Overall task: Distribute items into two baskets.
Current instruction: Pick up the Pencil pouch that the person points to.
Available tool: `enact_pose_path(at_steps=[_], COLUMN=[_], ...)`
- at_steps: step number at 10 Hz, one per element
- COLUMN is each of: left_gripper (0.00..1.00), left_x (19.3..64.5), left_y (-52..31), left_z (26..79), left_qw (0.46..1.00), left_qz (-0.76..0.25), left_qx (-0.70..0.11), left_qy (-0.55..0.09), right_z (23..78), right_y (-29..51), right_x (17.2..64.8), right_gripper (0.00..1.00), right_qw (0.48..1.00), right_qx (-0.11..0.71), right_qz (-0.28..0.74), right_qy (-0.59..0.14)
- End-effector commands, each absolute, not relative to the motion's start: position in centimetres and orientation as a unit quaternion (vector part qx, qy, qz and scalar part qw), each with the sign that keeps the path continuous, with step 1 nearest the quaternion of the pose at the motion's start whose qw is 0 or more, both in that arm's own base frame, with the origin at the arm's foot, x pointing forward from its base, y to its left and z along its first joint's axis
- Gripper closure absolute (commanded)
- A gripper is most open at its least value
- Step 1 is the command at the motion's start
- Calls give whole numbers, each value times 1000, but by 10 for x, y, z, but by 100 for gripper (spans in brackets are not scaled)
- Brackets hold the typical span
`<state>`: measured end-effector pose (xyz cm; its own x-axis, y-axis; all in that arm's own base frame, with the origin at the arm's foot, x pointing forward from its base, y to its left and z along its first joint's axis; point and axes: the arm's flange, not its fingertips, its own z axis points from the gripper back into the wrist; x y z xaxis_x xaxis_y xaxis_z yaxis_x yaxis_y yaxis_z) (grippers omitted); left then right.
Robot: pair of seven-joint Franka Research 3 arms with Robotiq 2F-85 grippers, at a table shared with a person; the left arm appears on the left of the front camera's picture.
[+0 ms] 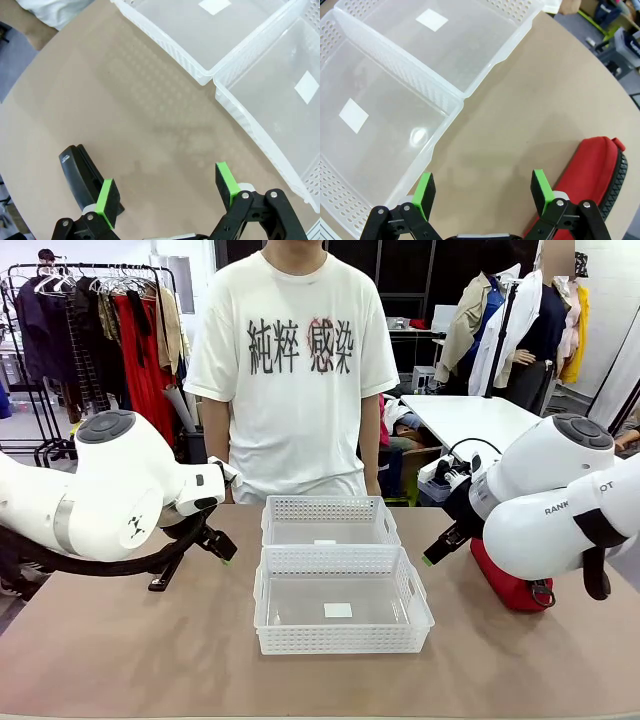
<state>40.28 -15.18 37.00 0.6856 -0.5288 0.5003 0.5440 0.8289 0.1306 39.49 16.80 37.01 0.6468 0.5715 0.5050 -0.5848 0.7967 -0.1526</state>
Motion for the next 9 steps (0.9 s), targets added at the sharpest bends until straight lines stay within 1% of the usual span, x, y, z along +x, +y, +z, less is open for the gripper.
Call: enact_pose_path(at_steps=[1,8,9], left_gripper=[0,0,0], left_x=[403,403,397], left_y=[-152,-152,-153], left_z=[370,370,370], left_qw=[918,918,916], left_qz=[-292,-292,-296], left_qx=[-14,-14,-26], left_qy=[-268,-268,-268], right_z=[370,370,370], right_y=[168,168,171], right_x=[395,395,393], right_gripper=[0,0,0], right_qw=[907,907,908], right_qx=[12,12,-25], right_qz=[318,319,310], right_qy=[-274,-274,-281])
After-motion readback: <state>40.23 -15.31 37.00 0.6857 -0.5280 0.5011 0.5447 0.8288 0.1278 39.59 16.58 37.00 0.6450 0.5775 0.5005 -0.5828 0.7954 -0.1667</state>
